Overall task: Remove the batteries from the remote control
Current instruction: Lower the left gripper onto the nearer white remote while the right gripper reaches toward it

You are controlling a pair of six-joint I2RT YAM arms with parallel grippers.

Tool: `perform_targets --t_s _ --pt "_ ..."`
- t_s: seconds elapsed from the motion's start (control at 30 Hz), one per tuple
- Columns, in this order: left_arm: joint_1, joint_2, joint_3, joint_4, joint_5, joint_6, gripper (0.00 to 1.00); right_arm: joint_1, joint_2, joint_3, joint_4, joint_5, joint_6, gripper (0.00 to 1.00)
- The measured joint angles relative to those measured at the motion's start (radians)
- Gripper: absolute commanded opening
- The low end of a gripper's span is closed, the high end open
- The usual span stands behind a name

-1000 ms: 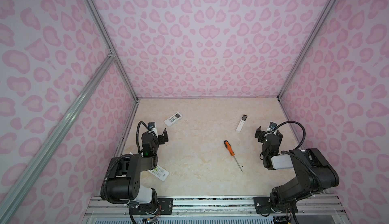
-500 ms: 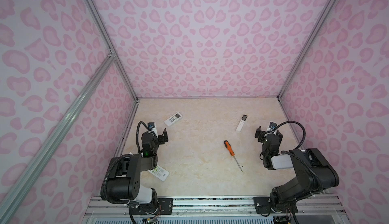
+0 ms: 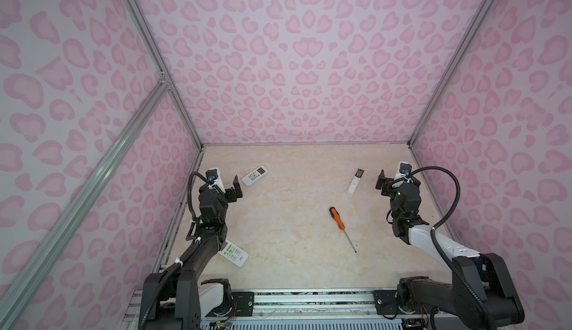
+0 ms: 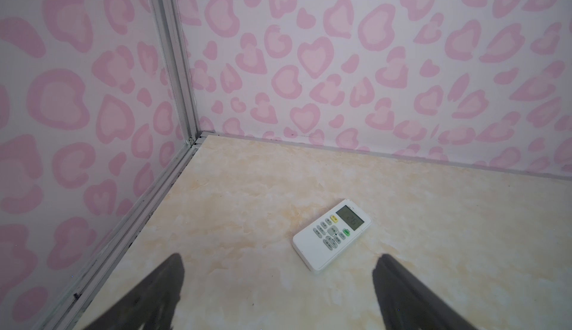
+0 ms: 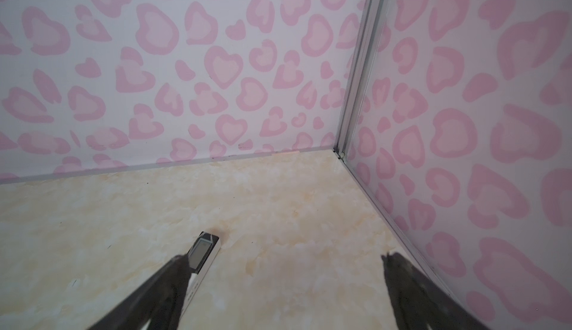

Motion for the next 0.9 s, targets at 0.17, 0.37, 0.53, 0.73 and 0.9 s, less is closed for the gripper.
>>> perform_targets --t_s 0.17,0.37,0.53,0.73,0.9 --pt "0.0 -0.094 0.214 -0.403 -0.052 -0.102 0.97 0.111 0.025 0.175 -0.349 0.074 0.097 0.95" --pt "0.039 -0.112 0.373 -0.871 -0.168 -0.249 0.96 0.356 0.096 0.237 -0.562 0.09 0.244 0.94" --pt "0.105 -0.158 0.429 -1.176 -0.179 -0.323 0.97 0.587 0.194 0.308 -0.608 0.056 0.33 0.89" --pt "0.118 -0.202 0.314 -1.339 -0.081 -0.48 0.99 0.754 0.331 0.371 -0.618 -0.02 0.431 0.89" --pt "0.092 -0.194 0.198 -1.383 -0.024 -0.627 1.0 0.858 0.424 0.41 -0.617 -0.09 0.479 0.86"
